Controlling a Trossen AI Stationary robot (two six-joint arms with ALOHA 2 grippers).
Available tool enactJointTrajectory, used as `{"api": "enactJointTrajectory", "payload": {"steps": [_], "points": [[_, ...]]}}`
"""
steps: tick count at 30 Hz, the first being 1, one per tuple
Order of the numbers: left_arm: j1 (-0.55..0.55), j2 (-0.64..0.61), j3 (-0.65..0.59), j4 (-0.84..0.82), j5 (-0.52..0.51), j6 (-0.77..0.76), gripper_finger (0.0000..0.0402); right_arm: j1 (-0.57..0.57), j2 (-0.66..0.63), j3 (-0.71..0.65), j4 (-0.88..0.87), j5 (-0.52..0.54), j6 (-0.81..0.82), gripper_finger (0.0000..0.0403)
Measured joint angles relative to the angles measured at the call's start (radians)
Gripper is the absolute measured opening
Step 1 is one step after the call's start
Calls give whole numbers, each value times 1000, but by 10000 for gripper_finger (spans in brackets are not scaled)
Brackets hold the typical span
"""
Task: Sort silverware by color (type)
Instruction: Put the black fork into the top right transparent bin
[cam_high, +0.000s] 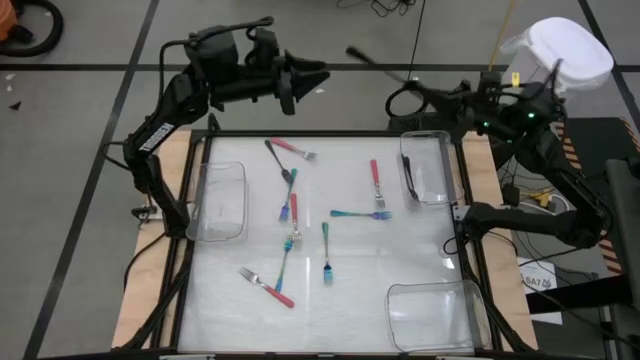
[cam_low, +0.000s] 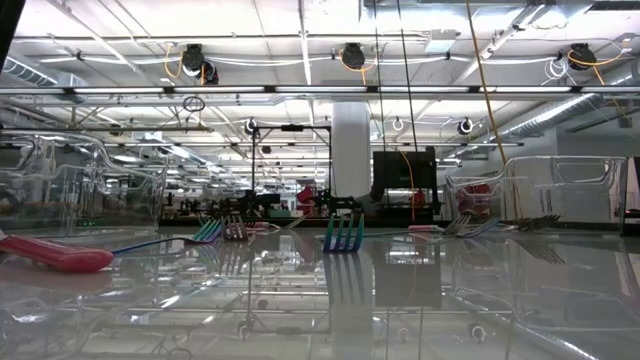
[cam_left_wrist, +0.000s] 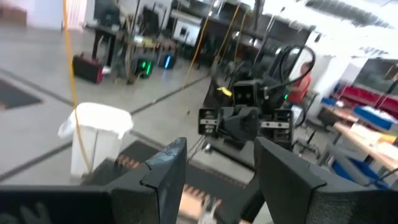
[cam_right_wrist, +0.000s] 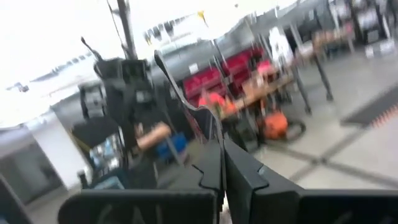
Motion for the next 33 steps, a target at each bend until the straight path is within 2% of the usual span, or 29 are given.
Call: {"api": "enactJointTrajectory", "payload": {"steps": [7, 13, 21, 33], "points": [[-5, 29, 0, 129, -4, 16, 189, 0, 31, 0, 170, 64, 13, 0], [-17, 83, 0, 251, -4, 10, 189, 0, 84, 0, 347, 66, 39, 0], [-37, 150, 0, 418, -1, -6, 189, 1, 166, 0, 500, 62, 63, 0], [-40, 176, 0, 469, -17, 42, 188, 56, 302, 0, 649, 54, 124, 0]]}}
